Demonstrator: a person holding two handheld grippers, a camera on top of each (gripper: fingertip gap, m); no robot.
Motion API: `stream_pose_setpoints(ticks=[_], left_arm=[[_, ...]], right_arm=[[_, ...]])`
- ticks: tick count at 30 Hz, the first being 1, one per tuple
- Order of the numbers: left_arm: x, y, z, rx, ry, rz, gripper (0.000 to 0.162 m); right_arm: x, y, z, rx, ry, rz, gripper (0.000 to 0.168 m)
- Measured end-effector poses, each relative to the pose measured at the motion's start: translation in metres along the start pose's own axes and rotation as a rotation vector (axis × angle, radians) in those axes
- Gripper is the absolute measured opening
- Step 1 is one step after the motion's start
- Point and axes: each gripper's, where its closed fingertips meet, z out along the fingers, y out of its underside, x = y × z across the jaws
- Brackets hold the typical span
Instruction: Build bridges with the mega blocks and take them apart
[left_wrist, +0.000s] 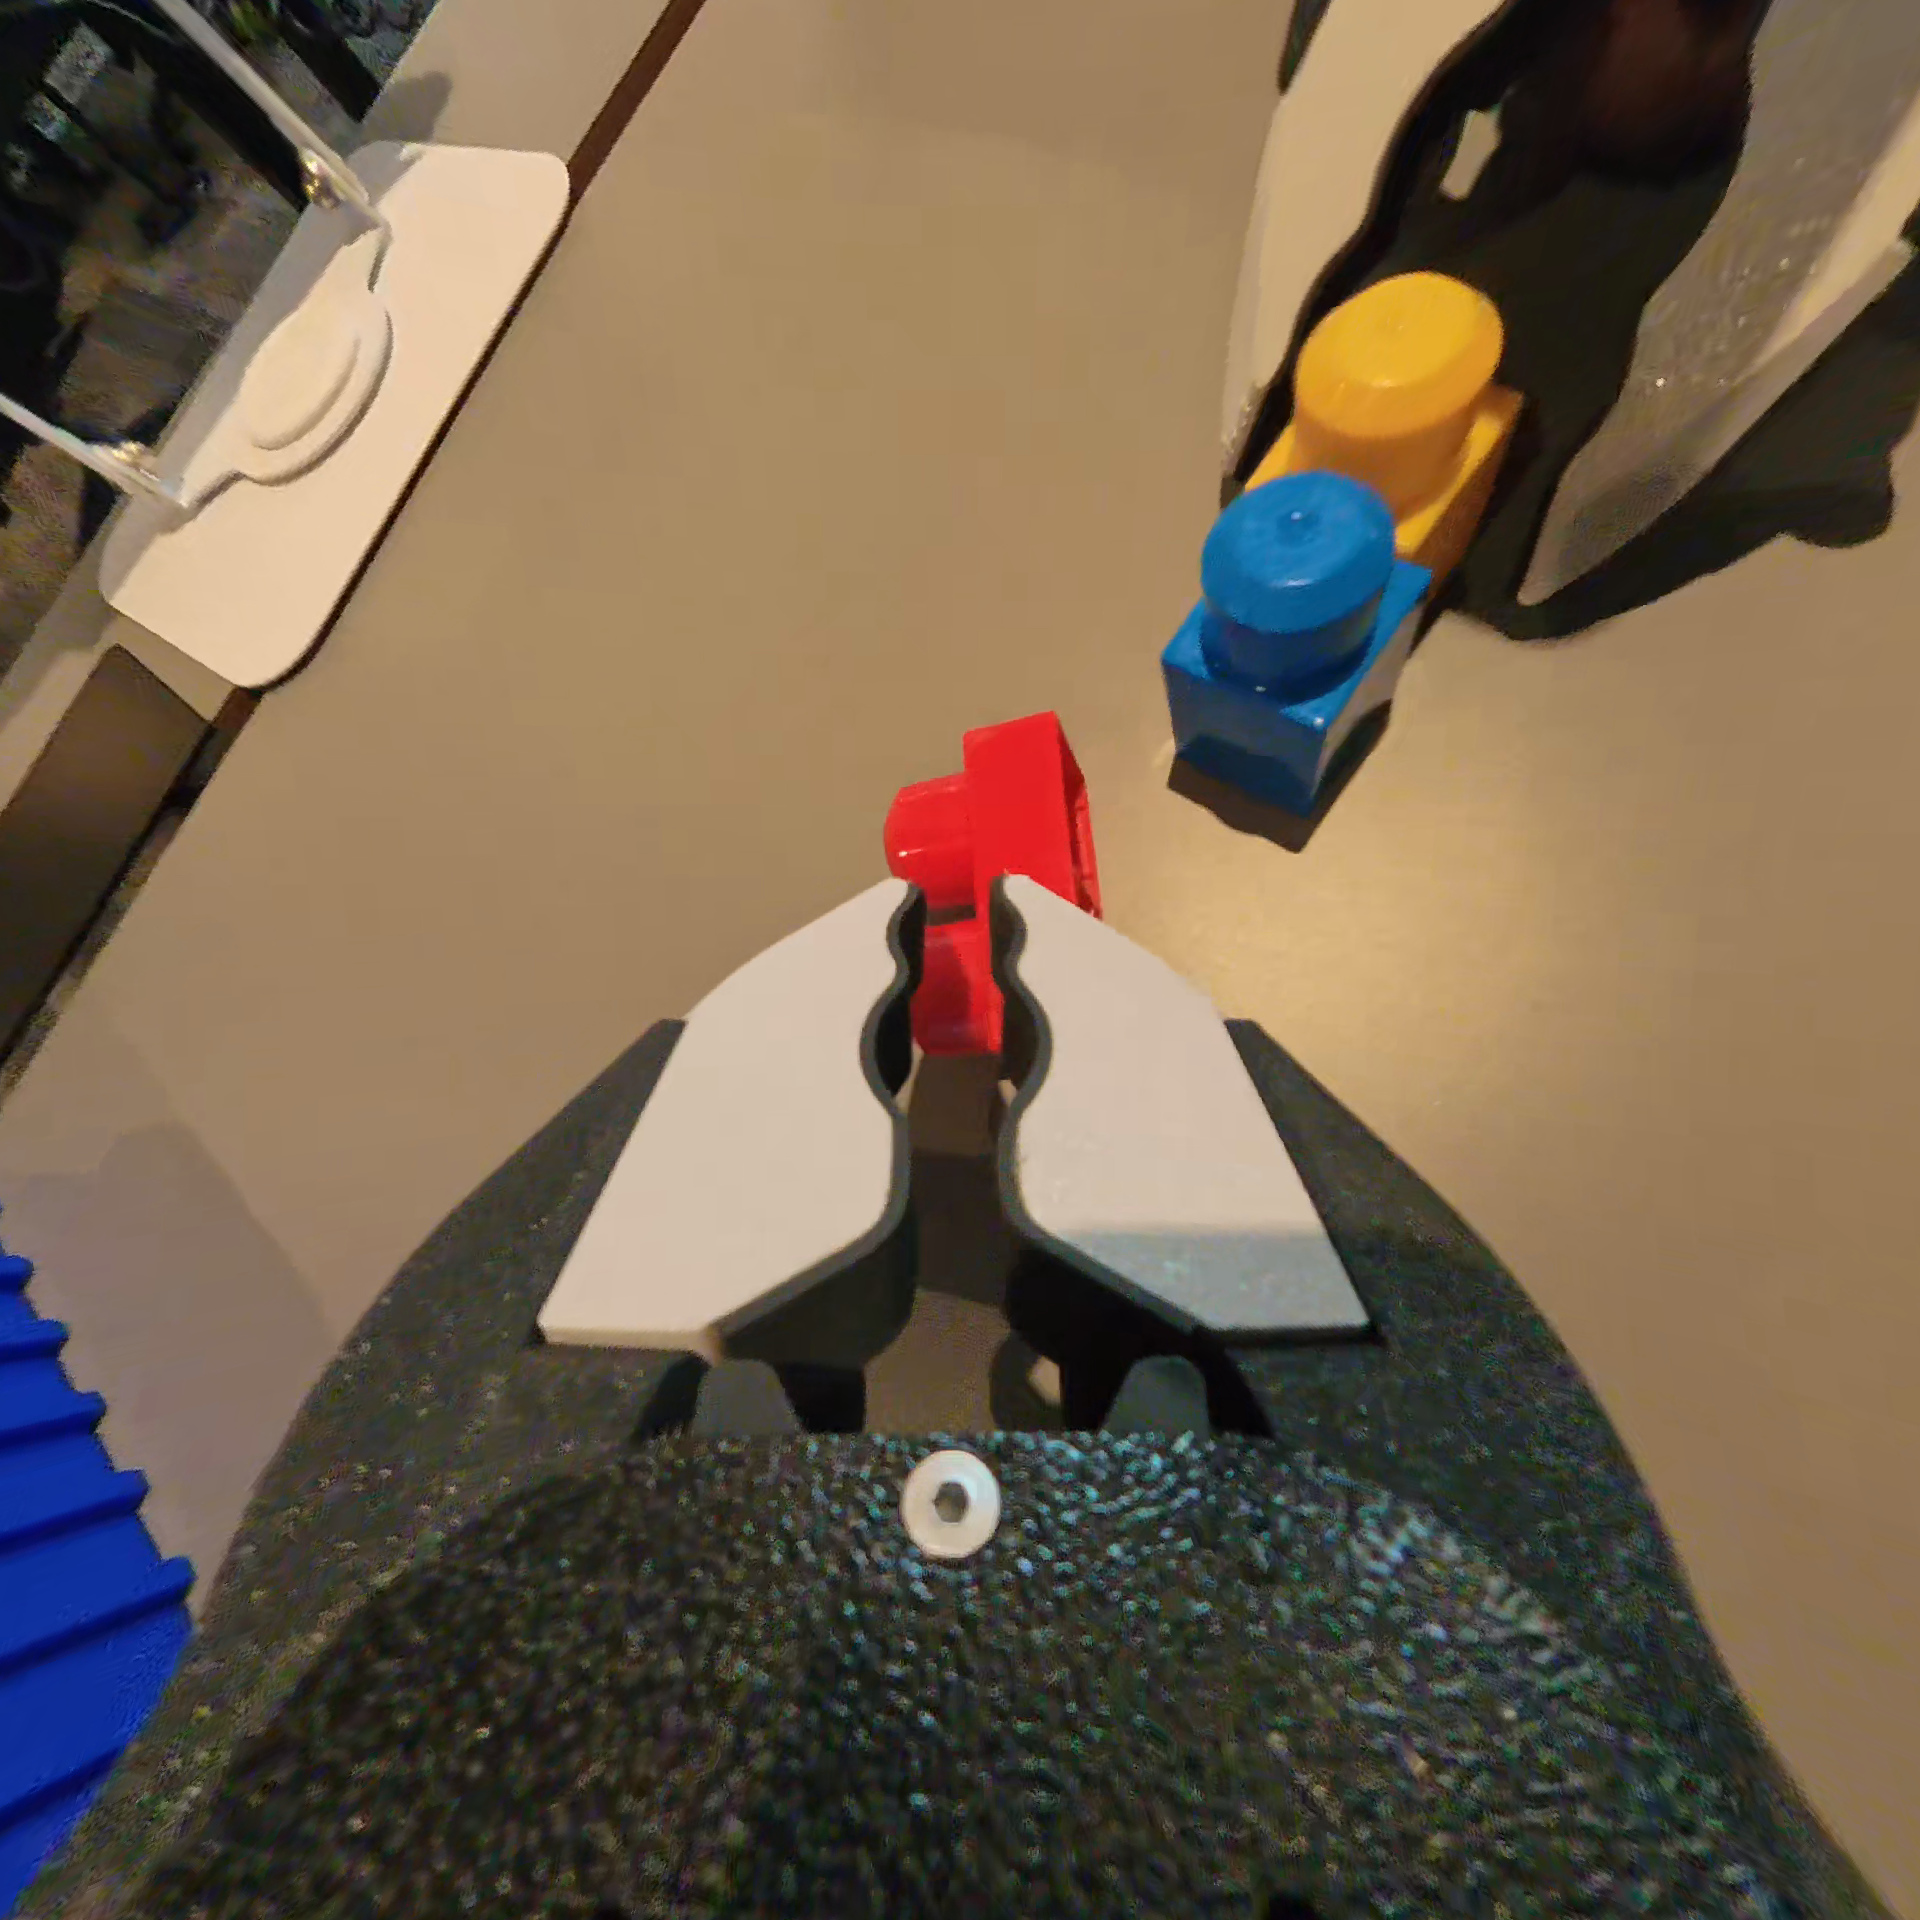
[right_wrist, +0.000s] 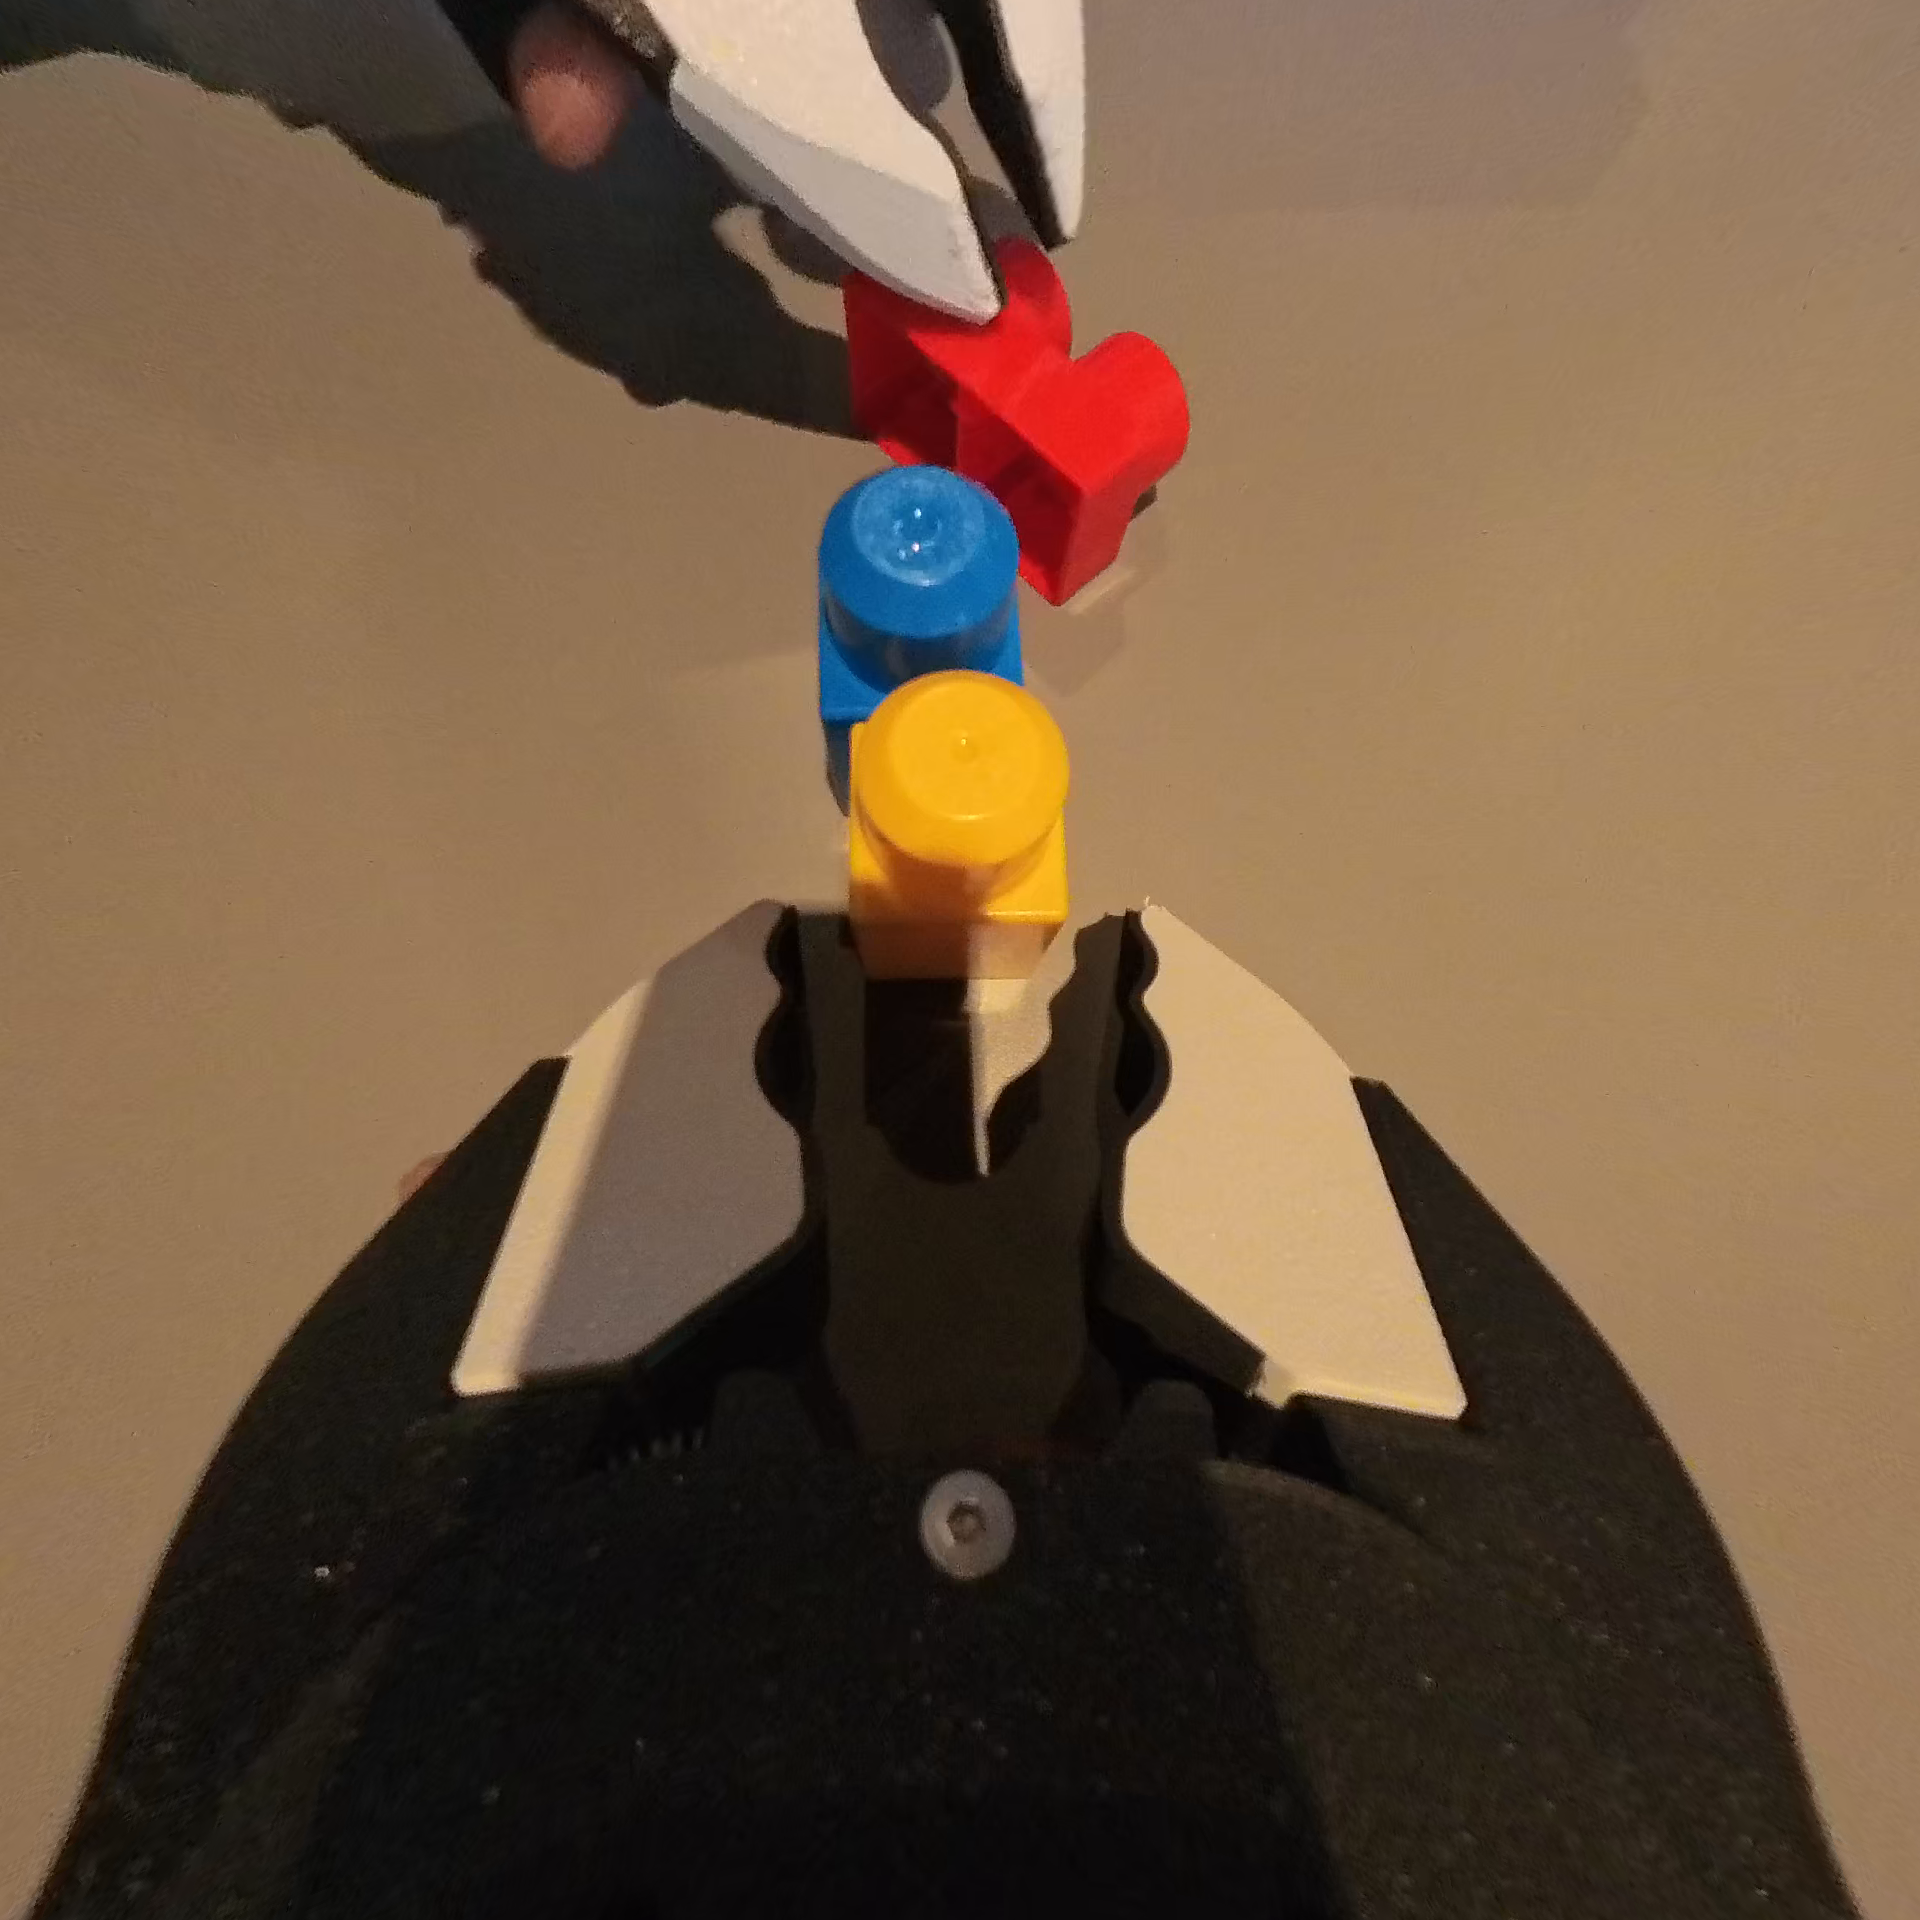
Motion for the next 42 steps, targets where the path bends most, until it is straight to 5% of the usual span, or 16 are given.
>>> stream_pose_setpoints(ticks=[17,23,30,38,42], left_arm=[[0.016,-0.005,-0.01,-0.055,-0.008,0.069,0.031],[0.027,0.003,-0.023,-0.049,0.083,-0.167,0.053],[0.042,0.024,-0.006,-0.103,0.096,-0.238,0.05],[0.001,0.019,0.001,-0.003,-0.068,0.022,0.047],[-0.026,-0.034,-0.014,0.252,-0.18,0.306,0.047]], right_arm=[[0.001,0.001,0.0,-0.003,0.005,0.002,0.059],[0.001,0.001,0.0,0.002,0.003,0.007,0.058],[0.001,0.0,-0.002,0.016,-0.008,0.016,0.058],[0.001,-0.008,-0.009,0.087,-0.06,0.096,0.064],[0.008,-0.033,-0.028,0.243,-0.126,0.236,0.066]])
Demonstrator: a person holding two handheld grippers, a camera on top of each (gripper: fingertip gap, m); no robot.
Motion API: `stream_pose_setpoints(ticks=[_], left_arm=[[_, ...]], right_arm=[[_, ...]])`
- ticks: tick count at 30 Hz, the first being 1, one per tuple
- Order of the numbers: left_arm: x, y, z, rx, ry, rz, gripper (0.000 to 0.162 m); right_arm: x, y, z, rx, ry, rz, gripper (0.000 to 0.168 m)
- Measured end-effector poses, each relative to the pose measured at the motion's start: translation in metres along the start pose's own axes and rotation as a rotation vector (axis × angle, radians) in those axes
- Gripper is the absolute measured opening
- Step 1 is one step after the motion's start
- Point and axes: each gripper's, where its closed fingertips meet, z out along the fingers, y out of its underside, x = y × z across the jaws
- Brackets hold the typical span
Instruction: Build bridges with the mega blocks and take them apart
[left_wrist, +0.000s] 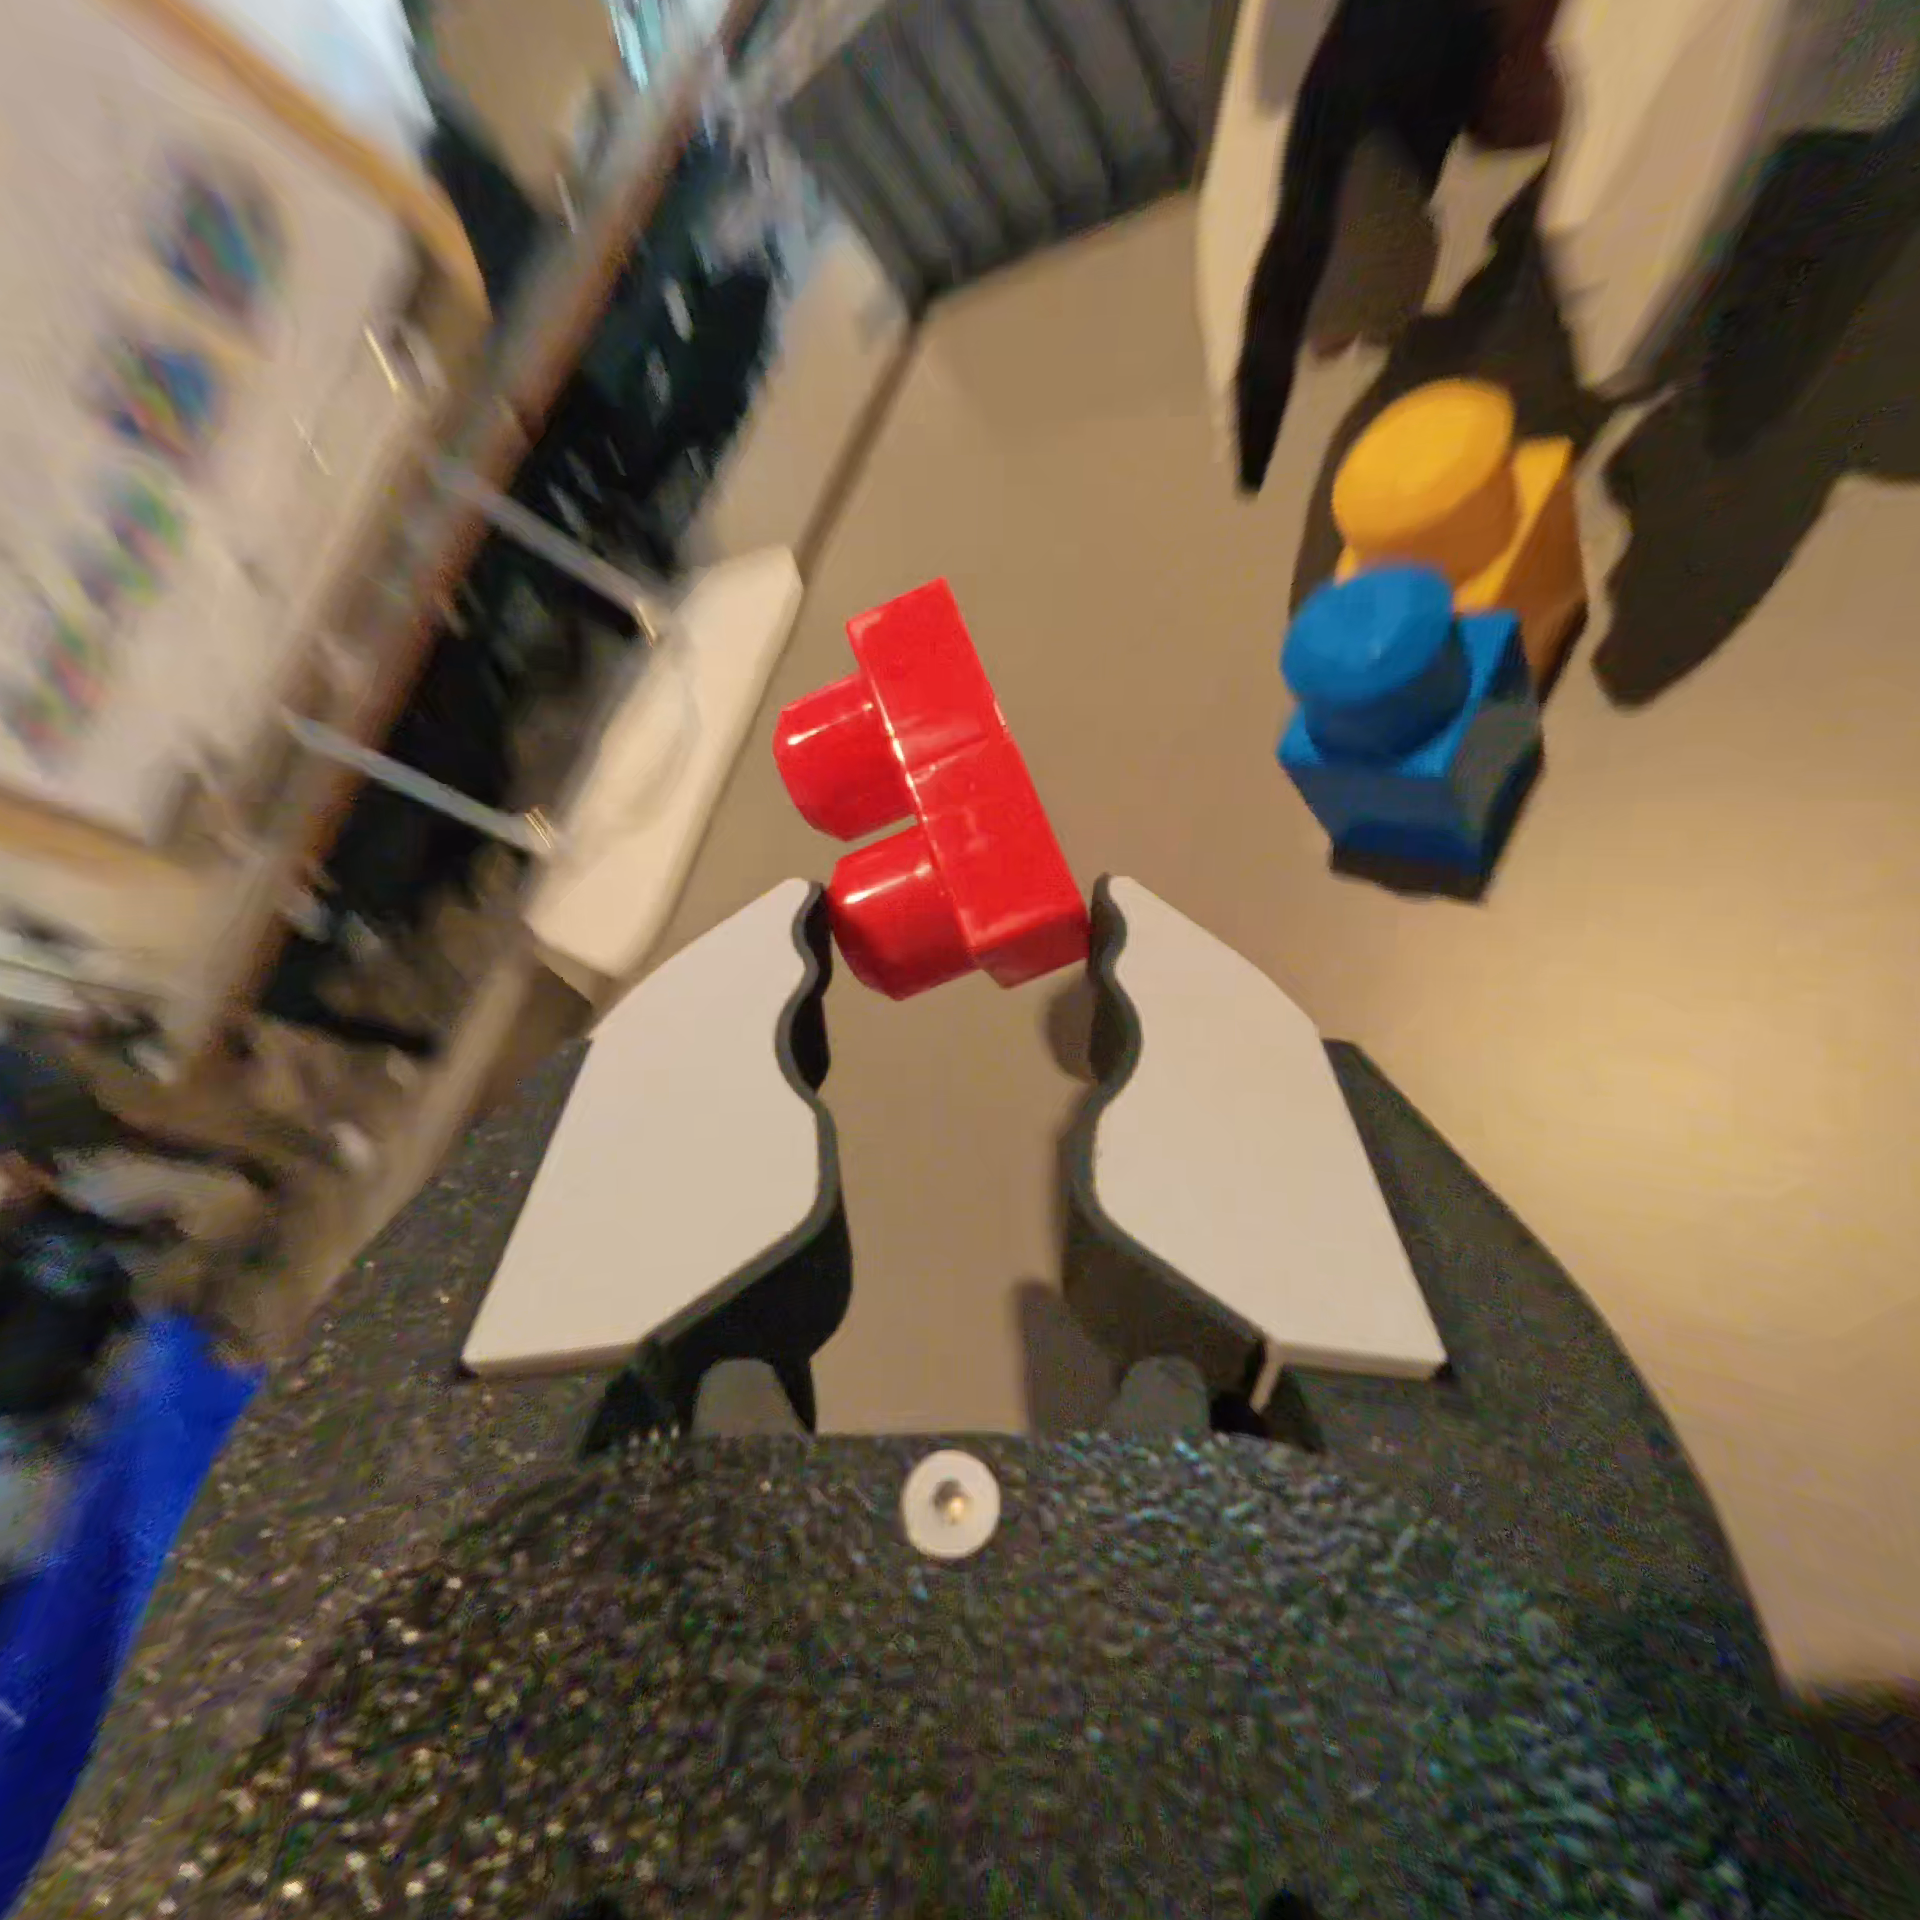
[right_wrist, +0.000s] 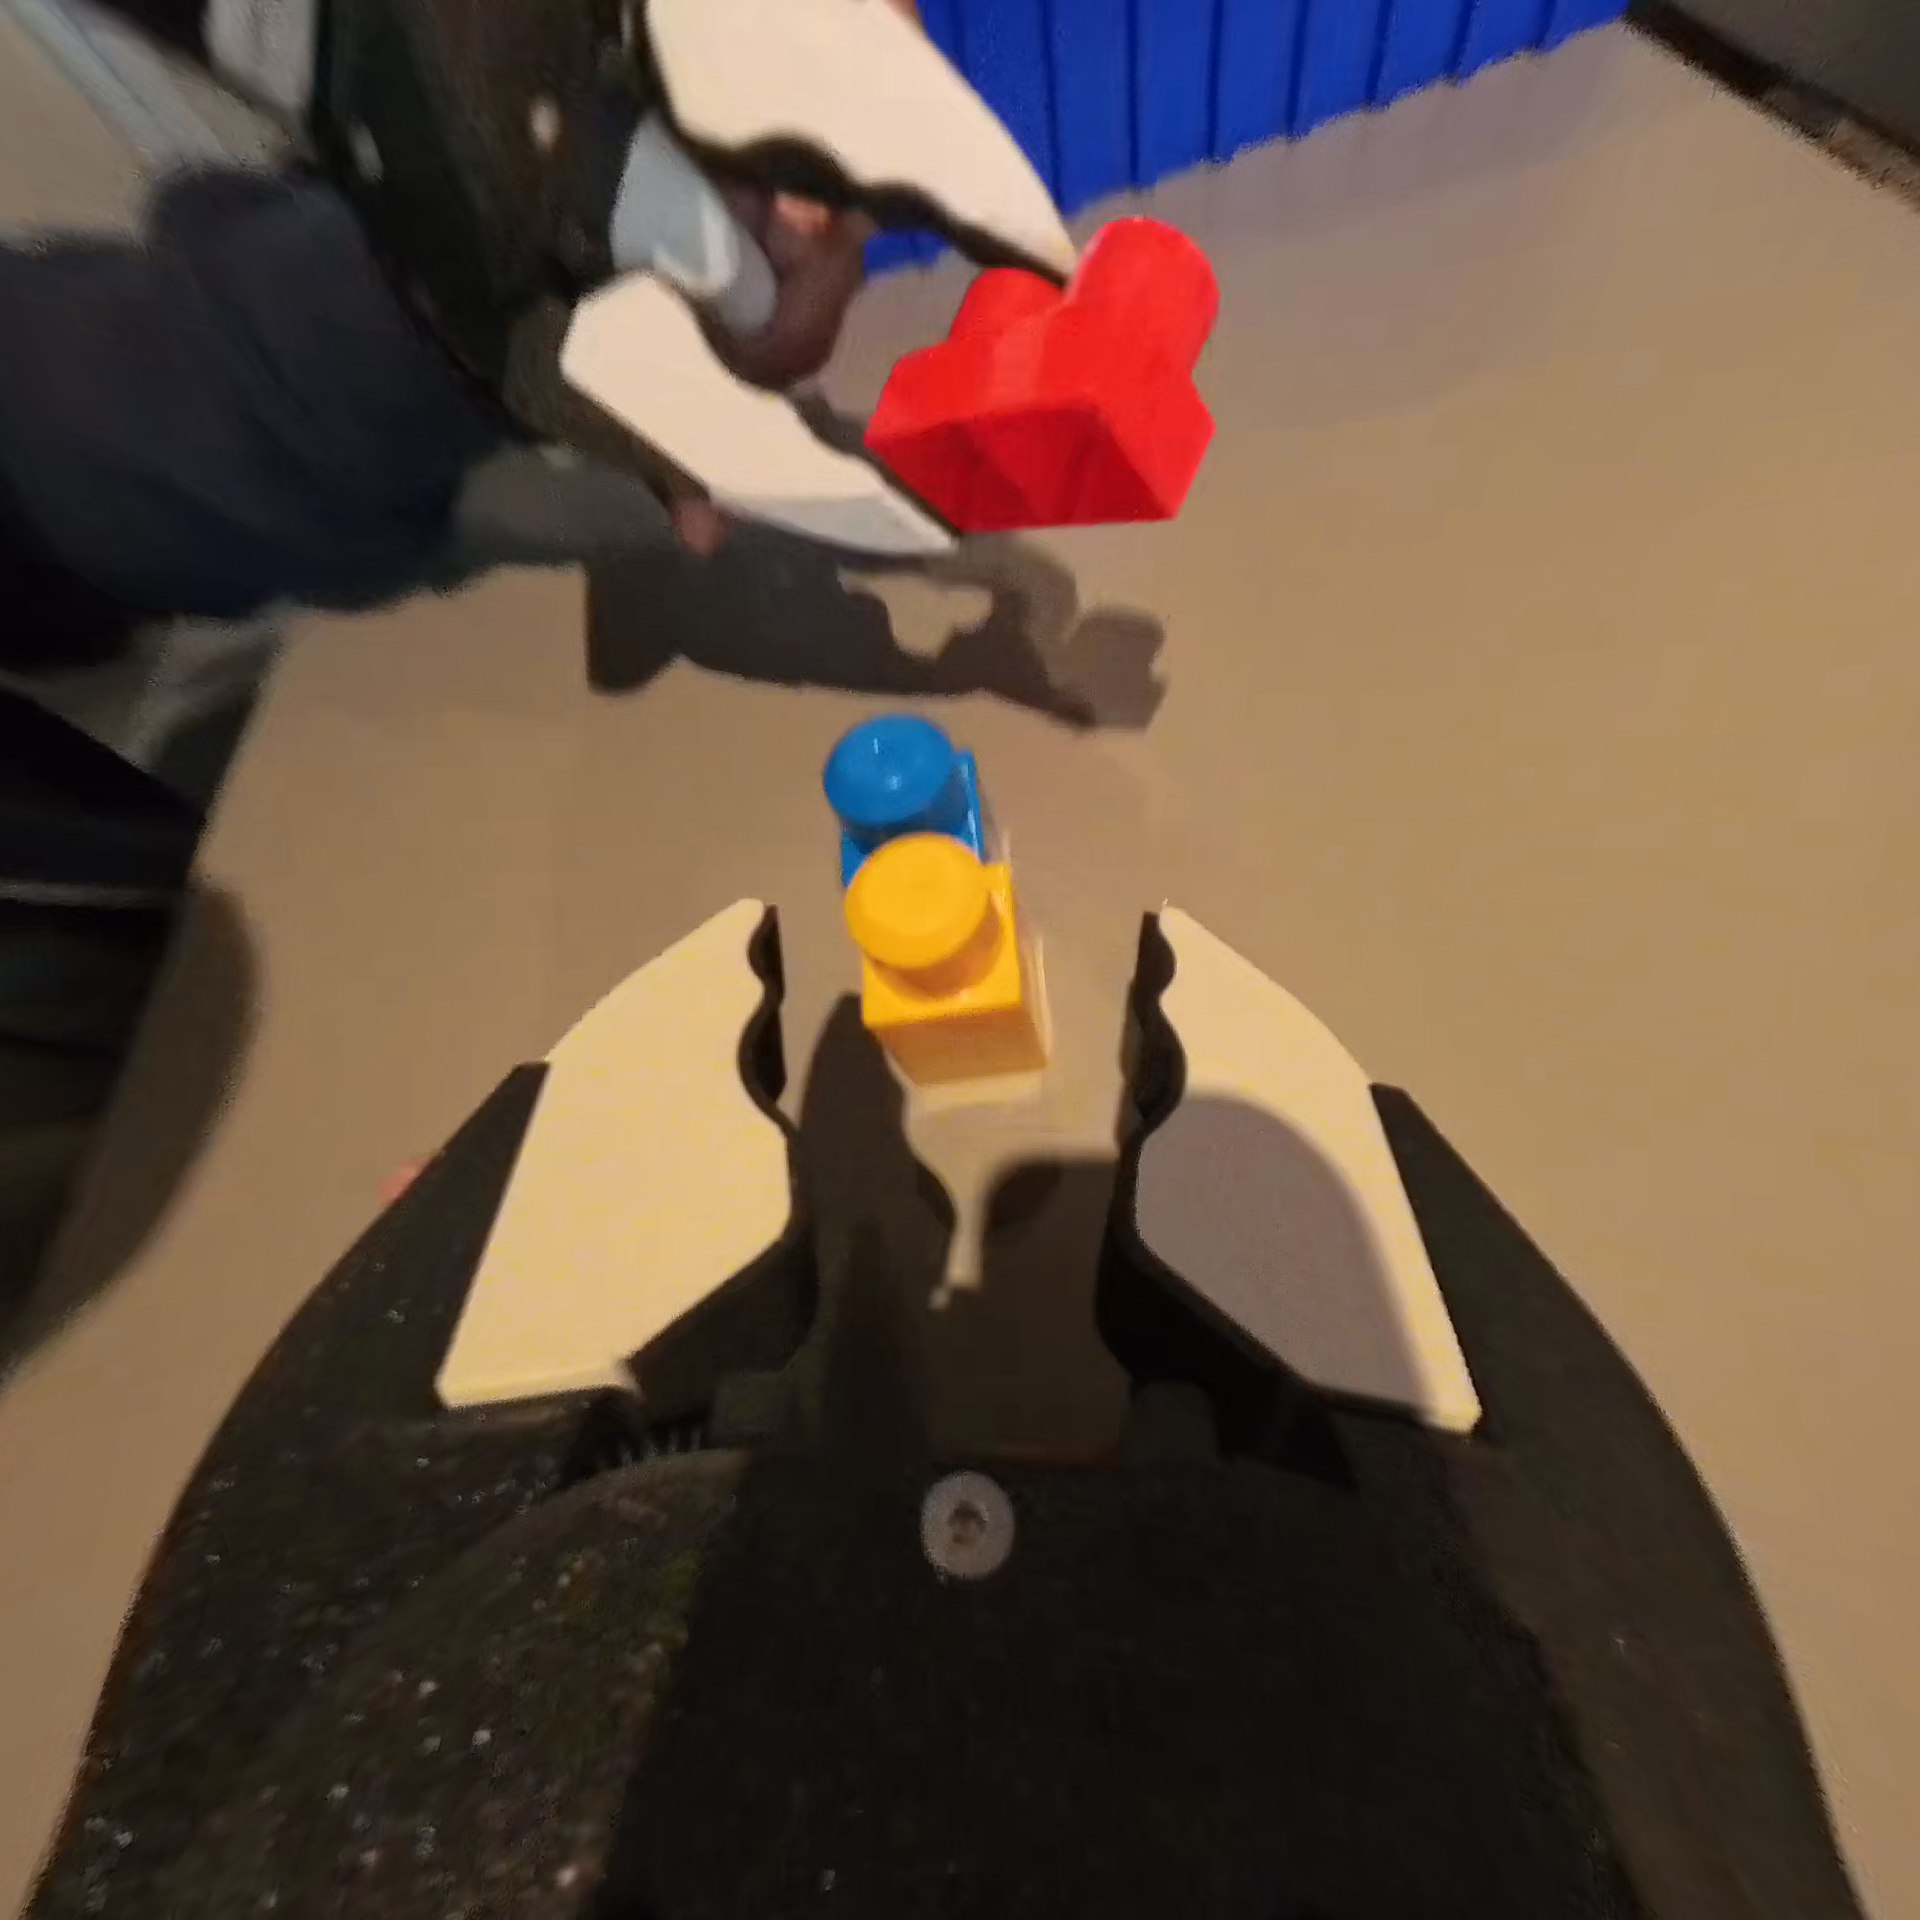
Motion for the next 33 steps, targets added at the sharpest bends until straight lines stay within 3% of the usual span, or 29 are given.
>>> stream_pose_setpoints(ticks=[2,5,12,15,21,28,33], left_arm=[[-0.006,-0.038,-0.001,0.173,-0.048,0.227,0.047],[0.002,-0.07,0.005,0.296,-0.102,0.495,0.047],[0.021,-0.074,0.015,0.296,-0.134,0.688,0.047],[0.022,-0.076,0.015,0.3,-0.142,0.699,0.047],[0.02,-0.07,0.012,0.329,-0.047,0.447,0.05],[0.008,-0.079,-0.008,0.495,0.269,-0.303,0.057],[0.022,-0.079,-0.003,0.459,0.421,-0.461,0.059]], right_arm=[[0.0,-0.022,-0.011,0.112,-0.032,0.08,0.067],[-0.001,-0.048,-0.028,0.237,-0.082,0.175,0.069],[-0.004,-0.054,-0.03,0.249,-0.136,0.254,0.067],[-0.007,-0.051,-0.024,0.233,-0.152,0.235,0.041],[0.0,-0.057,-0.029,0.314,-0.102,0.155,0.036],[-0.002,-0.069,-0.036,0.449,-0.08,0.077,0.036],[-0.01,-0.07,-0.029,0.452,-0.05,-0.019,0.036]])
